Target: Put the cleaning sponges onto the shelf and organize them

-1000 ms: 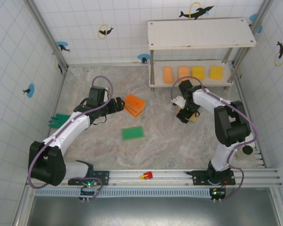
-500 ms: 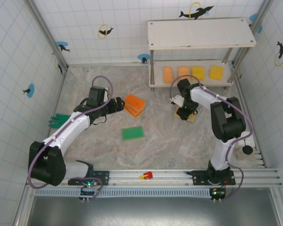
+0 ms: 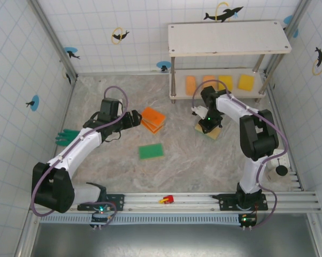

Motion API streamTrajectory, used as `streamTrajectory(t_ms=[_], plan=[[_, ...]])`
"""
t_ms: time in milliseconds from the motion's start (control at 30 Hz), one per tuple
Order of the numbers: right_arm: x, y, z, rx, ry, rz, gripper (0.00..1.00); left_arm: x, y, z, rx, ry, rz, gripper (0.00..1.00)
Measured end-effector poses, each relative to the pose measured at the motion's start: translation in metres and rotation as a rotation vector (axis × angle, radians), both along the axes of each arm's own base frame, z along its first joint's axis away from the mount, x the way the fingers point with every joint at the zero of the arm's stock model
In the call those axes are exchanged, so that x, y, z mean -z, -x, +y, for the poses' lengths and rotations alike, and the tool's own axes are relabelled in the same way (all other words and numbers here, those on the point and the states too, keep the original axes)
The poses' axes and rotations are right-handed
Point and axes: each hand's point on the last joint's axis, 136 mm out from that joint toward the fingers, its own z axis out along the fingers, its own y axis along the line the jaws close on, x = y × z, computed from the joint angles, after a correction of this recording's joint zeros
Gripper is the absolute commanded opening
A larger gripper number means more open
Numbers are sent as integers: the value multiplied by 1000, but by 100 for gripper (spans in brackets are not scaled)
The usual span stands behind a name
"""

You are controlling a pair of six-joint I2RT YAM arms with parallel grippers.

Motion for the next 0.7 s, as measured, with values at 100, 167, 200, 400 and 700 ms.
streamTrajectory(t_ms=[100, 167, 200, 400, 700], plan=[[-6, 3, 8, 8, -48, 25, 19, 0, 0, 0, 0, 0, 0, 97], [-7, 8, 13, 12, -74, 50, 13, 0, 0, 0, 0, 0, 1, 97], [-8, 11, 15, 15, -87, 65, 10, 1, 0, 0, 0, -1, 1, 97], [-10, 26, 28, 45, -157, 171, 3, 2, 1, 0, -3, 0, 7, 97], [-21, 46, 51, 72, -307, 306, 0, 2, 1, 1, -10, 6, 10, 97]])
